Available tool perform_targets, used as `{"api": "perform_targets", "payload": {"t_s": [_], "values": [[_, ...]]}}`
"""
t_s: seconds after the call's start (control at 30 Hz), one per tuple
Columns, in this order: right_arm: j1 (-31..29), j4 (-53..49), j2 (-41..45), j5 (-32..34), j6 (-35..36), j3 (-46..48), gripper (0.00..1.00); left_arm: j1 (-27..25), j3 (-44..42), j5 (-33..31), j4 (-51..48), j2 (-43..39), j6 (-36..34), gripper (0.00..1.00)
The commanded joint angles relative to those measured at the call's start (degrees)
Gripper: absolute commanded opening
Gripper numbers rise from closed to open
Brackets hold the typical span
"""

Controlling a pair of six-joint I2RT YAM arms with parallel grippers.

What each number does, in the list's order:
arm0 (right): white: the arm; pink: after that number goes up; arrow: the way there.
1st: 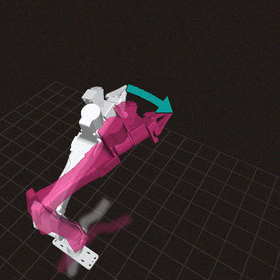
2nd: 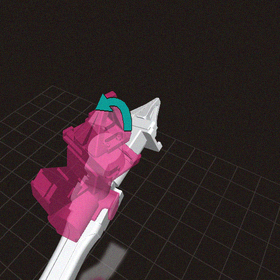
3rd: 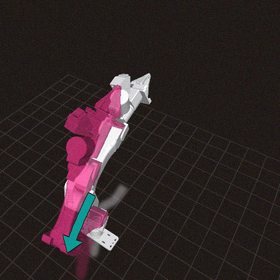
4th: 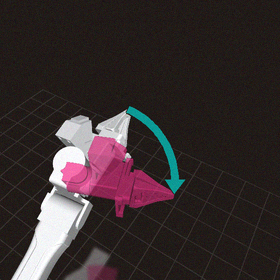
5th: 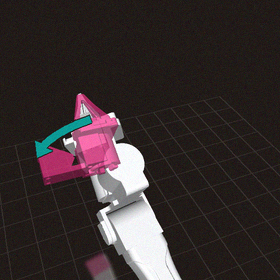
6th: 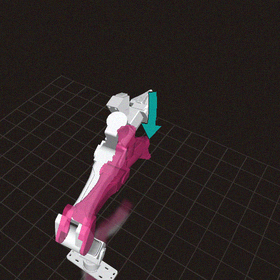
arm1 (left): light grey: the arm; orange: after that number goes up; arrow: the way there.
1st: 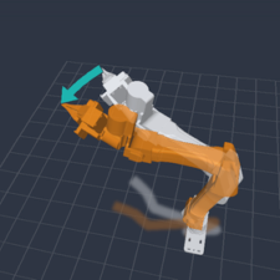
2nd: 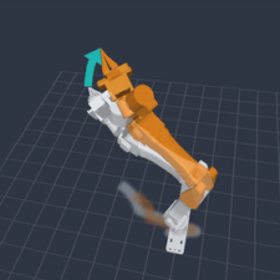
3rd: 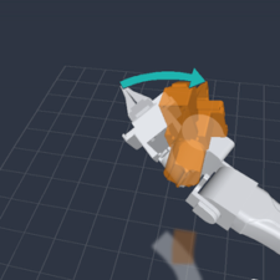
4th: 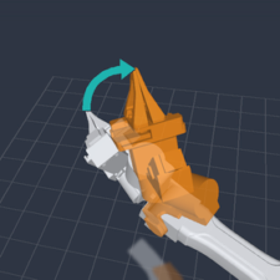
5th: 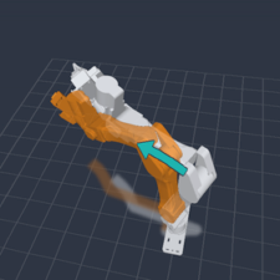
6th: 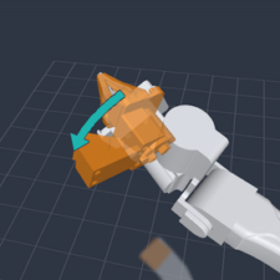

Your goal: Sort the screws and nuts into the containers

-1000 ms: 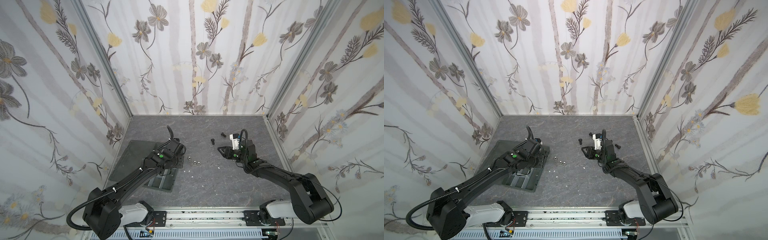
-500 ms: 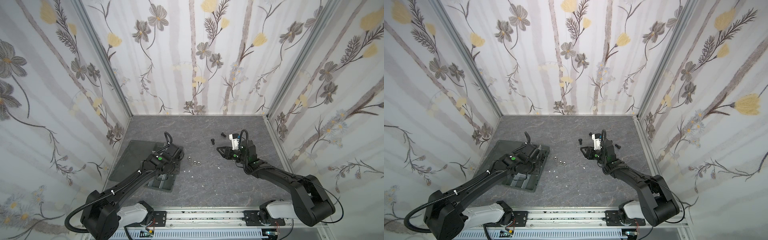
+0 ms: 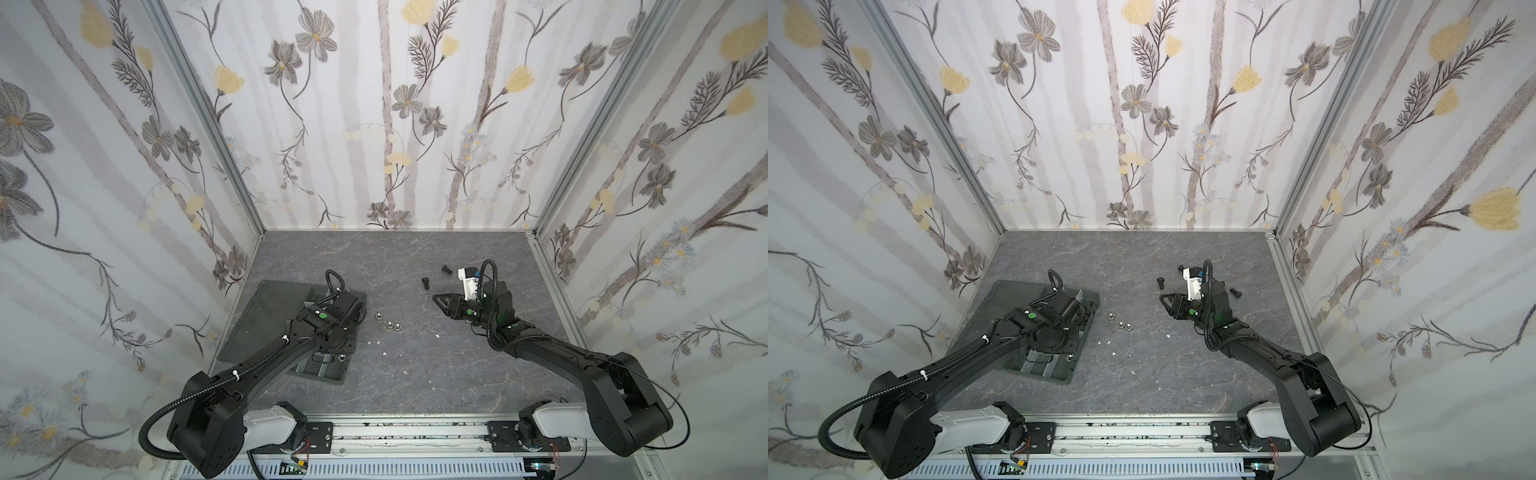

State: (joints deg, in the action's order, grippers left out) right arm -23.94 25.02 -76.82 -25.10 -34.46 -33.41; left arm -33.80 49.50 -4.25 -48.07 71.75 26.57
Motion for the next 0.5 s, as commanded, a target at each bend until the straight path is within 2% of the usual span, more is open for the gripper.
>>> {"api": "perform_targets", "payload": {"t_s": [0.0,0.2,0.47], "values": [[-0.51,0.53,-0.08,0.64,0.89,-0.68,0.44,1.31,0.35,-0.01,-0.63,-0.49,0.53,0.51],[-4.59,-7.32,-3.62,4.31,5.57,-5.94,0.46,1.92,4.83,0.50,2.44,-5.46,-0.79,0.64],[-12.41,-20.93,-11.96,12.68,12.22,-18.18,0.51,1.90,6.90,-4.59,9.44,-9.87,-5.87,0.76]]}}
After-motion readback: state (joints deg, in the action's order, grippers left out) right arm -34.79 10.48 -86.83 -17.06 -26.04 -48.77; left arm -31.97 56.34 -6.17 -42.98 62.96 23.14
